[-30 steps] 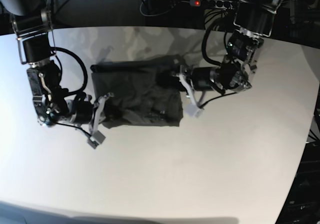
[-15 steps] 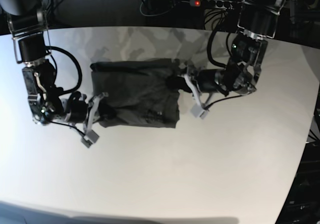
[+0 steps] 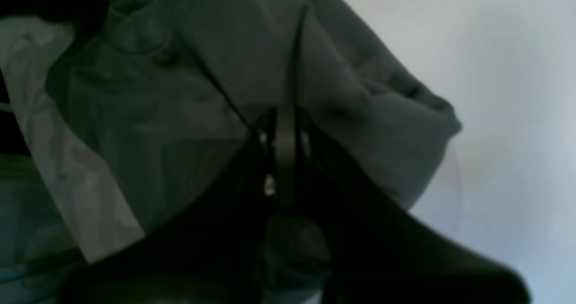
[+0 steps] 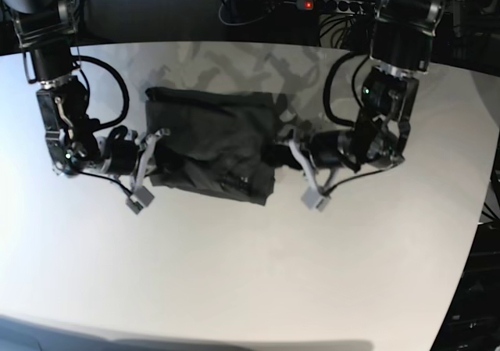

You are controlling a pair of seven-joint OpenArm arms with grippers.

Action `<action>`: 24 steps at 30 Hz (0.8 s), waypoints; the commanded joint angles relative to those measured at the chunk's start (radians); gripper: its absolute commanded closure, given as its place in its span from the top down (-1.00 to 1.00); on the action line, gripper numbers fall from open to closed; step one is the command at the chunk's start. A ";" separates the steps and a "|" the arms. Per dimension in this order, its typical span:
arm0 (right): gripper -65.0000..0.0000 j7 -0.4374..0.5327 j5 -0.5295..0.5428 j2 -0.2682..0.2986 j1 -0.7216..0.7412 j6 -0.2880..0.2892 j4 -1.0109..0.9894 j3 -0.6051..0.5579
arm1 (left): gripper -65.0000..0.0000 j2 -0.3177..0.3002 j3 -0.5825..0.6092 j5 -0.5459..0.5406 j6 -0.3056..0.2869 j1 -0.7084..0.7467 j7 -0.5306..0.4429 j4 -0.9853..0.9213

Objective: Fold the T-shirt properly
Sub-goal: 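Open the right gripper and pull it back from the bundle, then grasp the grey bundle edges with both grippers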

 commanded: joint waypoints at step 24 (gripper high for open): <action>-1.00 -0.035 -0.013 0.013 -0.124 0.003 0.148 0.074 | -0.93 0.095 -0.001 0.086 -0.006 -0.134 0.077 0.049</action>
